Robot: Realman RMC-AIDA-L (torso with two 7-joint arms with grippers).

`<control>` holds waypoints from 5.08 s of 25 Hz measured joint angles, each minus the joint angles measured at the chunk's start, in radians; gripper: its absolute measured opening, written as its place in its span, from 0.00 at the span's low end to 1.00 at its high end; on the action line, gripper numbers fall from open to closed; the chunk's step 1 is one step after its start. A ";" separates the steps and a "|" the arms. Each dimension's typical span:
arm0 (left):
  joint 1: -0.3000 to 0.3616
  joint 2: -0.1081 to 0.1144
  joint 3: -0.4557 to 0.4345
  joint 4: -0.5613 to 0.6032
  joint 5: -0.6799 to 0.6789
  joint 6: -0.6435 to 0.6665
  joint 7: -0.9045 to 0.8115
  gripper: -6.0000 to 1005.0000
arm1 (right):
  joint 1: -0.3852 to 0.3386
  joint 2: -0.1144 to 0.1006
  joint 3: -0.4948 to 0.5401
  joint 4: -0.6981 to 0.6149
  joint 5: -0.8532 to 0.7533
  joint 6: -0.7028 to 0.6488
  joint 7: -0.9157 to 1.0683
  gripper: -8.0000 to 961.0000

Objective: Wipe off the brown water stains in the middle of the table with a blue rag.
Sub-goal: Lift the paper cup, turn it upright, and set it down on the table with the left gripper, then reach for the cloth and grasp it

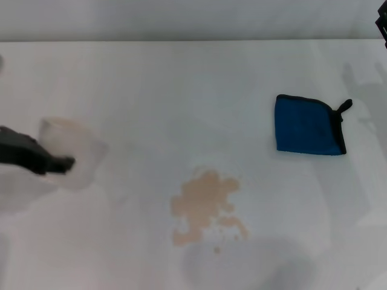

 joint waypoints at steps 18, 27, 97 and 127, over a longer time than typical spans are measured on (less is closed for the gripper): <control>0.262 -0.002 0.189 -0.083 -0.019 0.831 -0.019 0.58 | -0.004 0.001 0.016 0.002 0.003 0.000 0.000 0.83; 0.253 -0.002 0.375 -0.363 -0.040 1.320 -0.026 0.57 | -0.003 0.000 0.027 0.002 0.003 0.008 0.000 0.83; -0.053 -0.012 0.958 -1.320 -0.122 2.328 -0.653 0.84 | 0.002 0.003 0.038 -0.007 0.001 0.009 0.002 0.83; 0.136 -0.006 0.994 -1.274 -0.121 2.776 -0.996 0.88 | 0.007 -0.004 0.042 -0.010 -0.003 0.007 0.054 0.83</control>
